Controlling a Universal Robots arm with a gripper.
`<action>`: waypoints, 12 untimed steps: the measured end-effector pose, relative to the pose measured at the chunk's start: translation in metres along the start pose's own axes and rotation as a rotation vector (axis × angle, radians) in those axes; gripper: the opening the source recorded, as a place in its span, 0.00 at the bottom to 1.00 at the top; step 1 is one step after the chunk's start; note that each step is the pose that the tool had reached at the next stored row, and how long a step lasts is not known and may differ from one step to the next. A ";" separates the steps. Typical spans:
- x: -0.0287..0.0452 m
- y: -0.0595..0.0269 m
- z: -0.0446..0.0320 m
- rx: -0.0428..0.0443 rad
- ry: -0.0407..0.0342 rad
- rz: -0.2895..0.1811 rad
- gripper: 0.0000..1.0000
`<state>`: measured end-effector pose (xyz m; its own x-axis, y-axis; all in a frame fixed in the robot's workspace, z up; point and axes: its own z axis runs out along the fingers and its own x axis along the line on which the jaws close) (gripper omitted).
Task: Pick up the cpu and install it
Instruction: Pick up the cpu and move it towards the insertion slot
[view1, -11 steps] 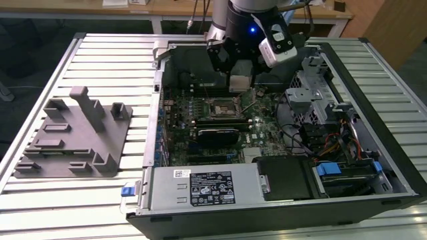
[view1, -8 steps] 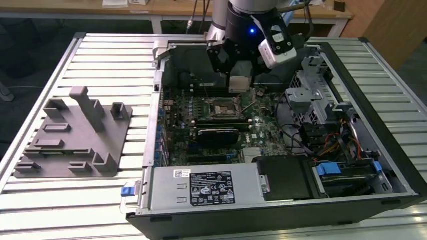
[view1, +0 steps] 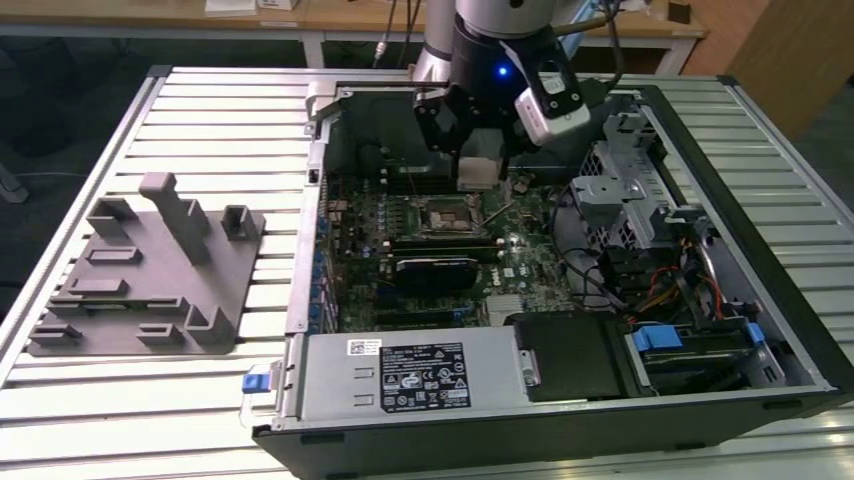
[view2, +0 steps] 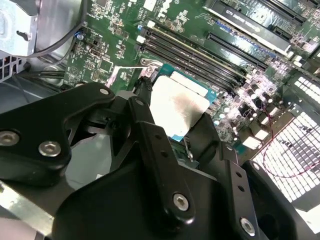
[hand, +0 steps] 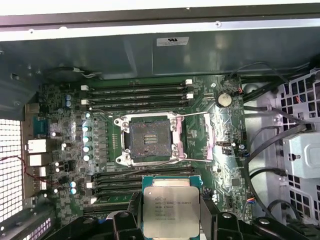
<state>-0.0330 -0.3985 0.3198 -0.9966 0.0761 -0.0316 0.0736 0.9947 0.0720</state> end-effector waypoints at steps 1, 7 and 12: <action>0.0000 -0.0001 0.0009 0.0000 0.0000 0.000 0.54; 0.0002 -0.0005 0.0067 0.0000 0.0000 0.000 0.54; 0.0005 -0.0010 0.0140 0.0000 0.0000 0.000 0.54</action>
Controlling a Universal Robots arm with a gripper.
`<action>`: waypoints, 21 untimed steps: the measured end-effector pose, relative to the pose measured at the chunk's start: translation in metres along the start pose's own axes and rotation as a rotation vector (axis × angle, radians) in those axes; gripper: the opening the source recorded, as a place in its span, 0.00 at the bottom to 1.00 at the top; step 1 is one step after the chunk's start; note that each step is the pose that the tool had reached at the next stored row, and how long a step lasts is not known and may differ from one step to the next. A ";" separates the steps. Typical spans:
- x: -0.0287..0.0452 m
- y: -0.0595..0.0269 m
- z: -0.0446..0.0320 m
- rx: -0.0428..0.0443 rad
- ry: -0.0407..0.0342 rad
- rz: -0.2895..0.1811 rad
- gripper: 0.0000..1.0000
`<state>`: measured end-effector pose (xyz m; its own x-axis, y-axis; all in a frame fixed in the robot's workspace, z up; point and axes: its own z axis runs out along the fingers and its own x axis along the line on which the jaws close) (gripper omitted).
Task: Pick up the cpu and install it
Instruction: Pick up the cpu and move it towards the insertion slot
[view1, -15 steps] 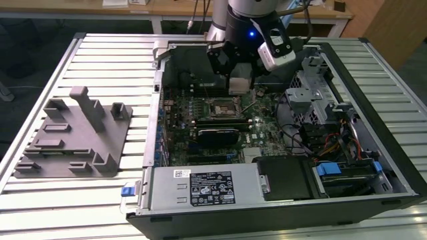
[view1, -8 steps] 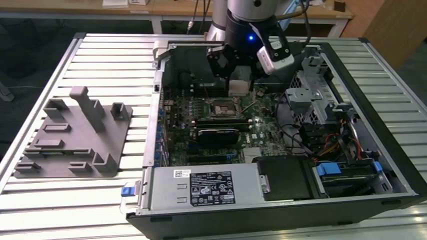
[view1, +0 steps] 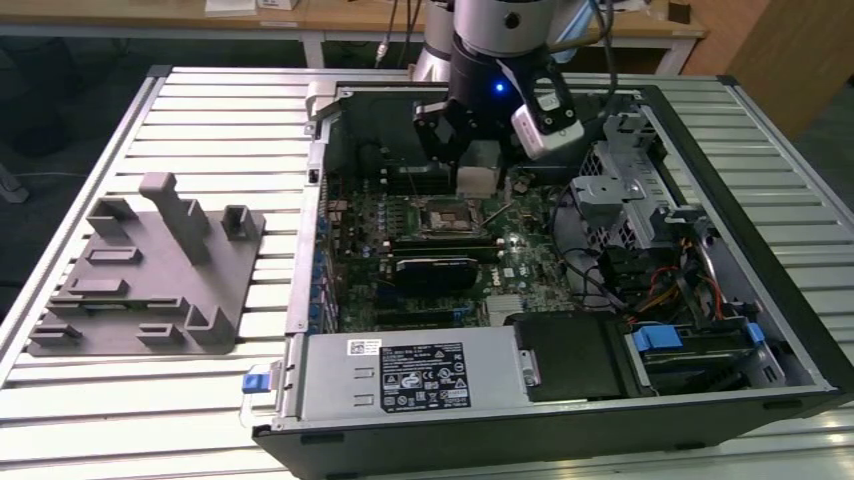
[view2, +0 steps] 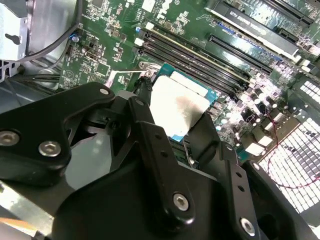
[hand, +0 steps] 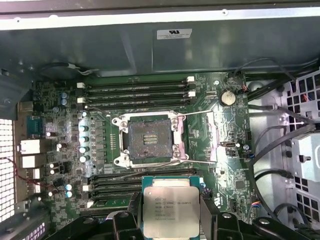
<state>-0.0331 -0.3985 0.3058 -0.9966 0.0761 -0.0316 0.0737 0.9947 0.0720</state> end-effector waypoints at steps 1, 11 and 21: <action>0.0000 -0.0001 0.0009 0.0000 0.0000 0.000 0.54; 0.0003 -0.0007 0.0105 0.0000 0.0000 0.000 0.54; 0.0006 -0.0014 0.0201 0.0000 0.0000 0.000 0.54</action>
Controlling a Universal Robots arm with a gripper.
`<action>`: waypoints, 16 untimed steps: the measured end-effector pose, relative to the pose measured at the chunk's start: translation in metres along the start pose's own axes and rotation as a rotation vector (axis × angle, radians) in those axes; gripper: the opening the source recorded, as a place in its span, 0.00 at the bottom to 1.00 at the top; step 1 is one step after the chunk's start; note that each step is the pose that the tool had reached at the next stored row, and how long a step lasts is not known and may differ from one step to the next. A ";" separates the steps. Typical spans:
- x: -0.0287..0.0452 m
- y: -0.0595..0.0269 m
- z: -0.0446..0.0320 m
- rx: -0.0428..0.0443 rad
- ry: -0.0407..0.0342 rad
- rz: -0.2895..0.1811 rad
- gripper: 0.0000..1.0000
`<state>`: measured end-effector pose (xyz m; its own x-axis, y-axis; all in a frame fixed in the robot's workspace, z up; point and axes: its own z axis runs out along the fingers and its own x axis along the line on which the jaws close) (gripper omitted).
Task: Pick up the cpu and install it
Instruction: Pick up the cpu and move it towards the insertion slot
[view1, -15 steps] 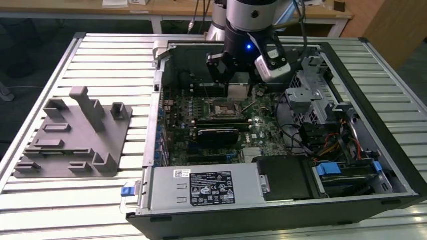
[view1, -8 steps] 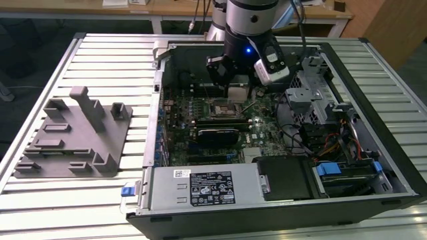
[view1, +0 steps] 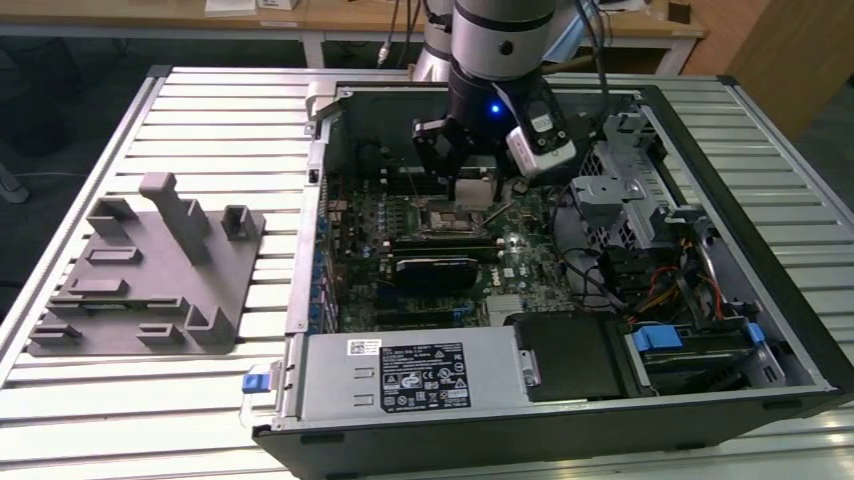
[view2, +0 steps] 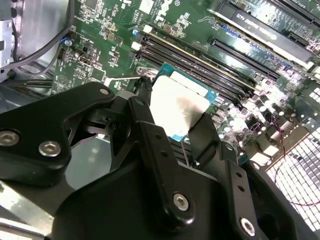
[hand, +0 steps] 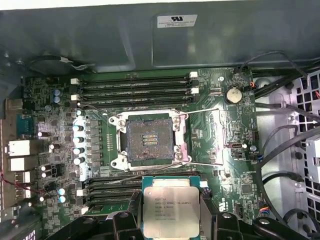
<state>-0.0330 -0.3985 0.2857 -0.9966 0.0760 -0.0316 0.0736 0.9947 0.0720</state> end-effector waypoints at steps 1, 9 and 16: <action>0.0000 -0.0001 0.0009 0.0000 0.0000 0.000 0.54; 0.0003 0.0002 0.0062 0.0002 0.0000 0.000 0.54; 0.0013 0.0057 0.0068 0.0000 0.0000 0.000 0.54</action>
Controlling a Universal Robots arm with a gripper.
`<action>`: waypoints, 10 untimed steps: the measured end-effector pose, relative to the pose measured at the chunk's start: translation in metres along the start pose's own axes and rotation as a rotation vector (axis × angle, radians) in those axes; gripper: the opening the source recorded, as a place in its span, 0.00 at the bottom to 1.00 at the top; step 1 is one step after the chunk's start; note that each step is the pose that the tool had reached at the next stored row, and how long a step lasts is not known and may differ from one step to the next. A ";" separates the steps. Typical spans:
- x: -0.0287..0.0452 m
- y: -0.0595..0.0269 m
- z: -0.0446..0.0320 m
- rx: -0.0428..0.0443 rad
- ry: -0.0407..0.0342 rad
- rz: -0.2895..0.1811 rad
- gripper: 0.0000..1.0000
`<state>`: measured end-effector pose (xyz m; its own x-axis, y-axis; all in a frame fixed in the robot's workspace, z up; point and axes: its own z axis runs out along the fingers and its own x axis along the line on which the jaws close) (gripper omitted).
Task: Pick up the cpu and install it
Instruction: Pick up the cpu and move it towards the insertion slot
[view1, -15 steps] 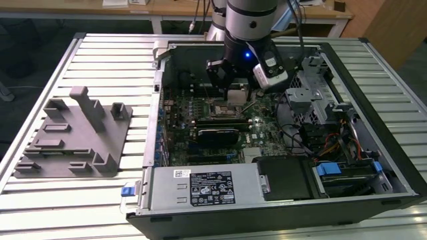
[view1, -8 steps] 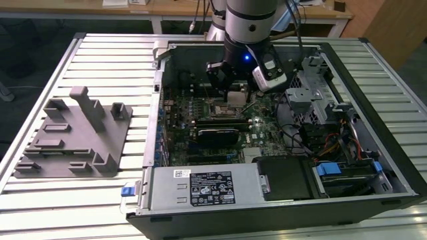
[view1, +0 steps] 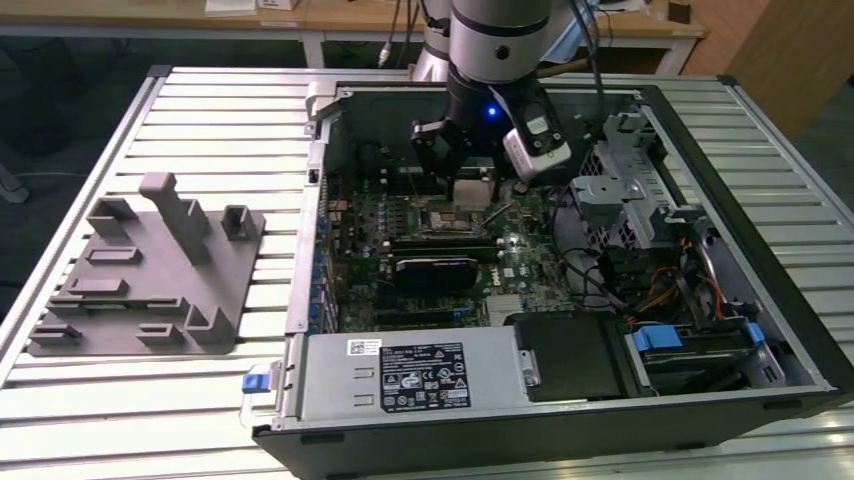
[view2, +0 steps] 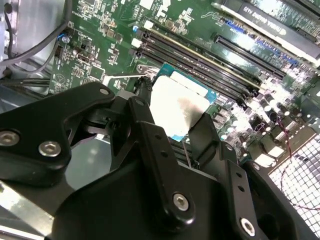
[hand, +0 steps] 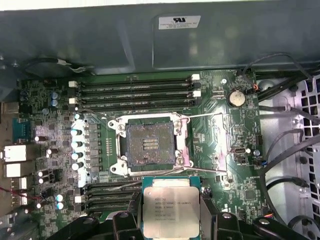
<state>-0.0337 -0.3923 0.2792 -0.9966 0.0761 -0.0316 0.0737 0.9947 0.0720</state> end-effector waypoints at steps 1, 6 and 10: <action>0.0002 0.0009 0.0001 0.0001 0.0000 0.000 0.54; 0.0008 0.0043 0.0007 0.0000 0.0000 0.000 0.54; 0.0012 0.0058 0.0022 -0.0003 0.0004 -0.006 0.54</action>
<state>-0.0344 -0.3862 0.2775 -0.9970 0.0705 -0.0316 0.0680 0.9951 0.0721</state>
